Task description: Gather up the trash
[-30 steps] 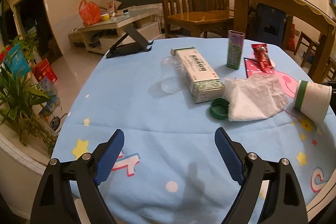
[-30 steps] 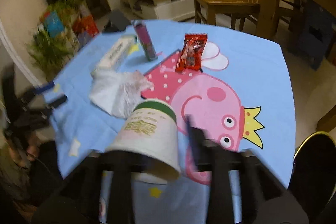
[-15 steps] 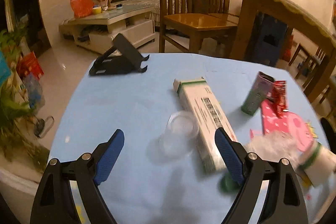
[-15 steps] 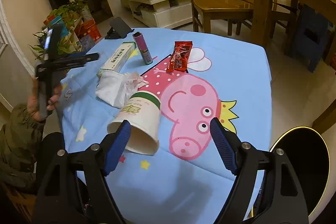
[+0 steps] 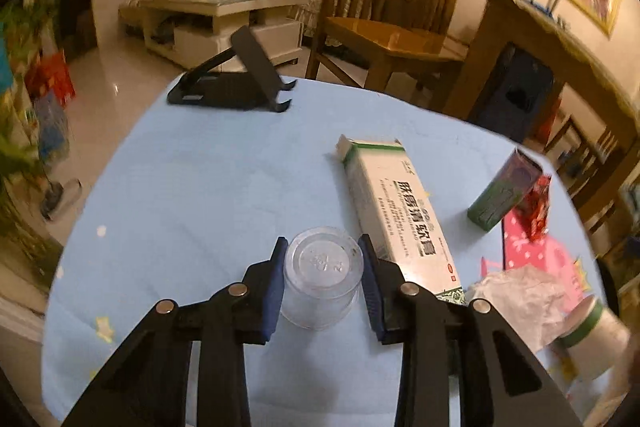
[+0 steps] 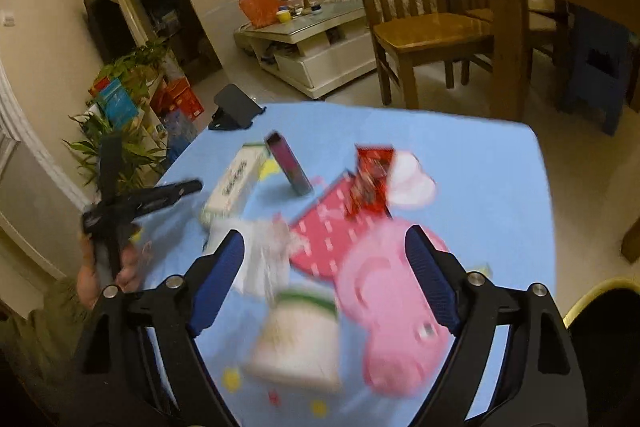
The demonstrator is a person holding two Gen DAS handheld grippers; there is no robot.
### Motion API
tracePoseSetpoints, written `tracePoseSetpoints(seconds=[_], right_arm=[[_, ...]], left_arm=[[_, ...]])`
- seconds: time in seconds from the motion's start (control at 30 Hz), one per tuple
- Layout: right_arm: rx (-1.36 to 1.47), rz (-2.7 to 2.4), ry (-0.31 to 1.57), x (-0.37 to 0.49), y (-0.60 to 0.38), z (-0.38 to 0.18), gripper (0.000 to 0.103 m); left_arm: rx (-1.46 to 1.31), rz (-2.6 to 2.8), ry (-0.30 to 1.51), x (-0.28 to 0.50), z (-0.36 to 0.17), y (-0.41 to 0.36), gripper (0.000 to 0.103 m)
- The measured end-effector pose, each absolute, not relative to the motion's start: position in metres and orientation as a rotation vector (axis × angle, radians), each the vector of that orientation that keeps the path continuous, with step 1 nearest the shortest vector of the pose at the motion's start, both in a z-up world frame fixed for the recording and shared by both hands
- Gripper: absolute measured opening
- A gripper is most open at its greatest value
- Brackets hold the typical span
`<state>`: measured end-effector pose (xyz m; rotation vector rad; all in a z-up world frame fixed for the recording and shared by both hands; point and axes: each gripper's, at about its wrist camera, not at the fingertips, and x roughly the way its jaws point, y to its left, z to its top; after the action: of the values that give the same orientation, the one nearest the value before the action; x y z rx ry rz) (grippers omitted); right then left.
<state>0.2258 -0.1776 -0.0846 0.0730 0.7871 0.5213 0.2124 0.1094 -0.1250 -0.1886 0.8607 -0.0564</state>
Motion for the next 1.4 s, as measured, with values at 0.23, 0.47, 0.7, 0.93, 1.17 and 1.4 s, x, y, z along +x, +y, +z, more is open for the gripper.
tracePoseSetpoints(seconds=[0.23, 0.47, 0.7, 0.93, 1.17, 1.4], right_arm=[[-0.18, 0.464, 0.783, 0.285, -0.064, -0.081, 0.081], [-0.248, 0.361, 1.013, 0.33, -0.024, -0.104, 0.047], [-0.121, 0.434, 1.047, 0.321, -0.038, -0.101, 0.02], [0.045, 0.529, 0.989, 0.262, -0.111, -0.066, 0.02], [0.312, 0.45, 0.868, 0.176, -0.257, -0.062, 0.02], [0.521, 0.229, 0.809, 0.128, -0.411, -0.082, 0.02]], left_arm=[[-0.205, -0.094, 0.845, 0.209, -0.127, 0.121, 0.038], [-0.154, -0.114, 0.878, 0.218, -0.139, 0.121, 0.041], [-0.172, -0.068, 0.872, 0.208, -0.135, 0.131, 0.039], [-0.218, -0.101, 0.79, 0.17, -0.098, 0.135, 0.04], [-0.13, -0.224, 0.712, 0.136, -0.047, 0.062, 0.04], [0.103, -0.392, 0.653, 0.105, -0.02, -0.091, 0.04]])
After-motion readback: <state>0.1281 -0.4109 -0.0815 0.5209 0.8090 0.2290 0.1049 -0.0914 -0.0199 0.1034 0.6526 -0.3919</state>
